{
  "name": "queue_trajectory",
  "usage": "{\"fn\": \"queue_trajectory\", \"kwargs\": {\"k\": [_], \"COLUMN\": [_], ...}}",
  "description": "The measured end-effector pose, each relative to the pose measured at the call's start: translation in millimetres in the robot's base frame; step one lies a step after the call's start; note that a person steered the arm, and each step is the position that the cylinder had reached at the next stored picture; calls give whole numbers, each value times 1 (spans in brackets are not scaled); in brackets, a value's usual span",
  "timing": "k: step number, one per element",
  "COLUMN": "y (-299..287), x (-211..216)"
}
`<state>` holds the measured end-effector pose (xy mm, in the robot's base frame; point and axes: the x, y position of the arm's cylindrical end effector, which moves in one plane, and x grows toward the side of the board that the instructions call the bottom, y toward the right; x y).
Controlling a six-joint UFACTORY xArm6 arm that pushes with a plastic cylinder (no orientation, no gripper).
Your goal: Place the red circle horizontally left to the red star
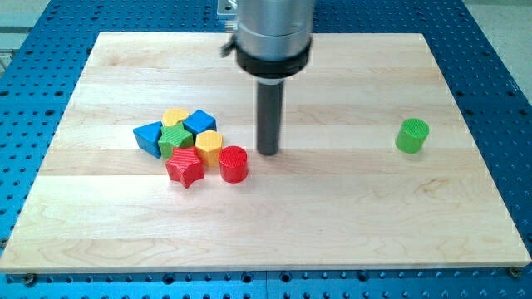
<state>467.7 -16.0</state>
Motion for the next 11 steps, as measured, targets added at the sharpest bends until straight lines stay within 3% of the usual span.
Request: {"fn": "queue_trajectory", "kwargs": {"k": [1,2,3,5,7,10,11], "y": [-50,-68,-67,-55,-131,-145,-196], "x": [47,60,116,146,139,62,87]}}
